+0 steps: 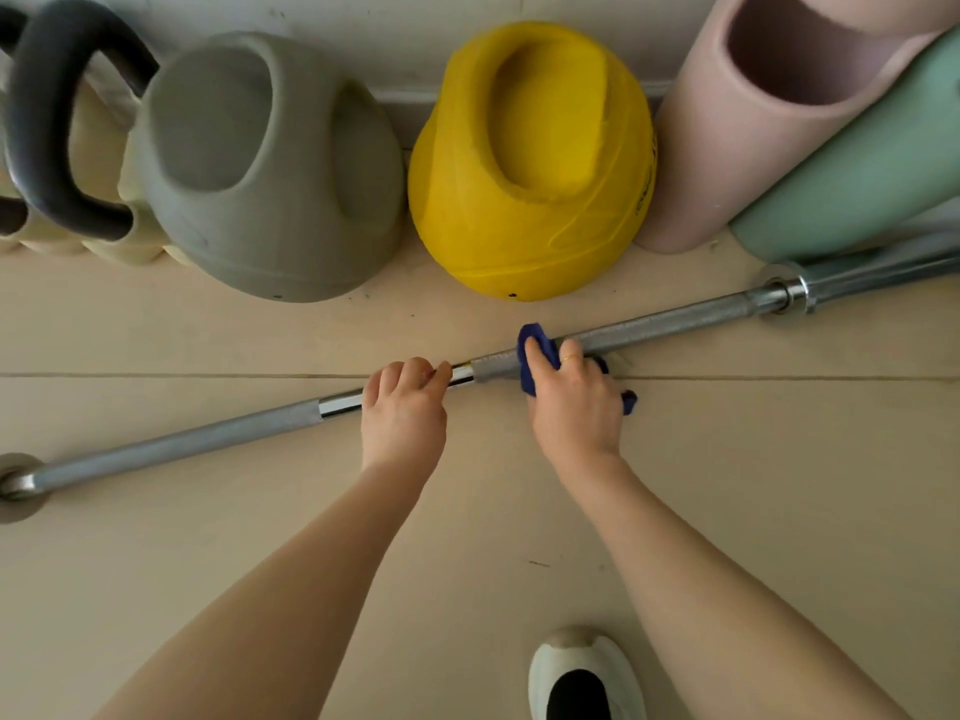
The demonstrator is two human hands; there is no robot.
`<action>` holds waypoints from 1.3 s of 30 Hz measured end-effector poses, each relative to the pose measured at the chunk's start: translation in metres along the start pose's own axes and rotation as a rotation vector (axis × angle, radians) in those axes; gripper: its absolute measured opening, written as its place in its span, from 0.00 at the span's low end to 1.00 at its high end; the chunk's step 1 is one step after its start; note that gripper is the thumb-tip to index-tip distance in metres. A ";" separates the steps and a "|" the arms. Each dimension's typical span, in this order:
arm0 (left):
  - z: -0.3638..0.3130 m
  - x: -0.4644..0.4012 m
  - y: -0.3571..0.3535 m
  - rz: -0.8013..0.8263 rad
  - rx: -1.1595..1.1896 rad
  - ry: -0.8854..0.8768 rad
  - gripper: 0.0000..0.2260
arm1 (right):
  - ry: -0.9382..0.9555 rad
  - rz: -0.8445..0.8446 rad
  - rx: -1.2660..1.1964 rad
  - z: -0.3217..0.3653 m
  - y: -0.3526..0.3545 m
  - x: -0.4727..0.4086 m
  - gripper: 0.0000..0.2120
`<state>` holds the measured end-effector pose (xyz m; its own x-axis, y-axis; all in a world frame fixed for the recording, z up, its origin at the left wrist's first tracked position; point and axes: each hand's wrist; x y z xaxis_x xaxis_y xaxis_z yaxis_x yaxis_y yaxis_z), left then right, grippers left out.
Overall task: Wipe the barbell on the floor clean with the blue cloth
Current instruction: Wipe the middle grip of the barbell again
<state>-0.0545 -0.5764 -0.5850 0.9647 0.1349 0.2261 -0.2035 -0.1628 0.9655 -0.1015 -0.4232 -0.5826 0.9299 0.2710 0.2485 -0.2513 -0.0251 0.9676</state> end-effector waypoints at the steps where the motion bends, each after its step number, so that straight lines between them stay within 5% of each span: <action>1: -0.002 -0.001 0.000 -0.003 -0.009 0.006 0.19 | 0.026 -0.014 0.014 0.003 -0.003 0.003 0.26; 6: -0.006 0.000 0.001 0.036 -0.076 0.024 0.18 | 0.255 -0.060 0.109 0.013 -0.004 0.005 0.23; 12: -0.012 -0.003 0.013 0.195 -0.019 0.051 0.19 | -0.118 0.041 -0.044 -0.058 0.009 -0.005 0.24; 18: -0.048 -0.012 0.012 0.200 0.051 -0.048 0.23 | 0.038 0.108 0.003 -0.068 0.000 0.004 0.30; 30: -0.064 -0.024 0.011 0.264 -0.039 -0.084 0.26 | -0.561 -0.074 -0.360 -0.195 0.005 -0.029 0.26; 39: -0.063 -0.025 0.020 0.345 0.029 -0.069 0.27 | -0.370 -0.025 -0.458 -0.088 -0.003 -0.020 0.27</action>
<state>-0.0936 -0.5213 -0.5635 0.8492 0.0011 0.5280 -0.5155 -0.2150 0.8295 -0.1426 -0.3440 -0.5945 0.9482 -0.0898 0.3048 -0.2420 0.4176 0.8758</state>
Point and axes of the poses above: each hand's wrist, its own x-axis away from the middle knuckle, its own y-axis out of the back of the hand, z = x × y, and after that the axes turned 5 degrees about z, right-handed
